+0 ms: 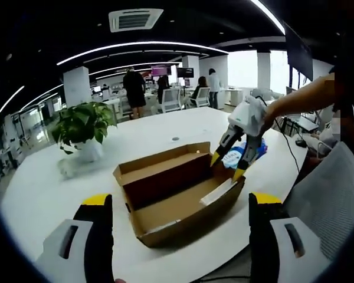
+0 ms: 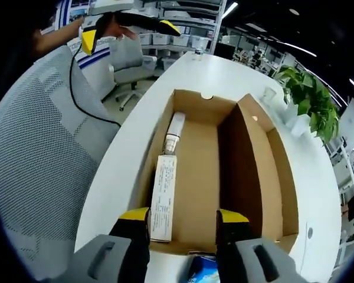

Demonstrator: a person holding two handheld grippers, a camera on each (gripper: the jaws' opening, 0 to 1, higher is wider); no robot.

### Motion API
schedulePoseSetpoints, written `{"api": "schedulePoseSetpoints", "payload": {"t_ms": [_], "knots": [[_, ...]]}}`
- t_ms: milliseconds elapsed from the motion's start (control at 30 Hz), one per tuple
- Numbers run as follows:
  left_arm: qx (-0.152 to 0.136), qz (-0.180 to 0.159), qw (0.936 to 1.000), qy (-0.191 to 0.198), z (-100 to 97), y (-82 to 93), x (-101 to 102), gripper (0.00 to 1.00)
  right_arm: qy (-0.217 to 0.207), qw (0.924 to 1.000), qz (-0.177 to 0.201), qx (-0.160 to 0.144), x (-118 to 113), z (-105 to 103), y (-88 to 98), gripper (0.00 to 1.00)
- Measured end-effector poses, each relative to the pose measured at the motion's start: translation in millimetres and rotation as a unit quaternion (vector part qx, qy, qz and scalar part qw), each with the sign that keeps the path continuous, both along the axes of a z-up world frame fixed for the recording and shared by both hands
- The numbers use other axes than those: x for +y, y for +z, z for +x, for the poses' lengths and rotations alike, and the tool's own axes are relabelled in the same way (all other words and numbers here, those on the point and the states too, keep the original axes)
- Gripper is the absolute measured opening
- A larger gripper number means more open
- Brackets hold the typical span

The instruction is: Operate the shoe box by opening the lid, removing the specified soft item, and placing it in the target area until the item is outside and the box remains undamaged.

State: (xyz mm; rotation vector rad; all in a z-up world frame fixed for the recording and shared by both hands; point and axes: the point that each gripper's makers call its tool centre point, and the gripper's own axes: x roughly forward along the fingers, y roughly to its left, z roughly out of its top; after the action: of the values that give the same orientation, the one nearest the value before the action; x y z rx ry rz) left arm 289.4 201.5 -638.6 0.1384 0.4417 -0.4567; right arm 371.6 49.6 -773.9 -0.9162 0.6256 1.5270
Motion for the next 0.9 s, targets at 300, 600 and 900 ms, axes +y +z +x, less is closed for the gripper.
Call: {"api": "schedulePoseSetpoints", "payload": {"t_ms": [300, 600, 900], "knots": [[-0.007, 0.004, 0.9998, 0.017, -0.2, 8.3, 19.4, 0.99, 0.020, 0.9996, -0.008, 0.019, 12.1, -7.9, -13.1, 0.36], [-0.011, -0.003, 0.9994, 0.032, -2.7, 10.1, 26.1, 0.97, 0.025, 0.9990, -0.016, 0.033, 19.4, -12.0, -24.5, 0.31], [-0.007, -0.009, 0.9994, 0.033, -4.5, 3.8, 23.2, 0.96, 0.020, 0.9990, -0.021, 0.035, 23.2, -13.0, -27.6, 0.16]]}}
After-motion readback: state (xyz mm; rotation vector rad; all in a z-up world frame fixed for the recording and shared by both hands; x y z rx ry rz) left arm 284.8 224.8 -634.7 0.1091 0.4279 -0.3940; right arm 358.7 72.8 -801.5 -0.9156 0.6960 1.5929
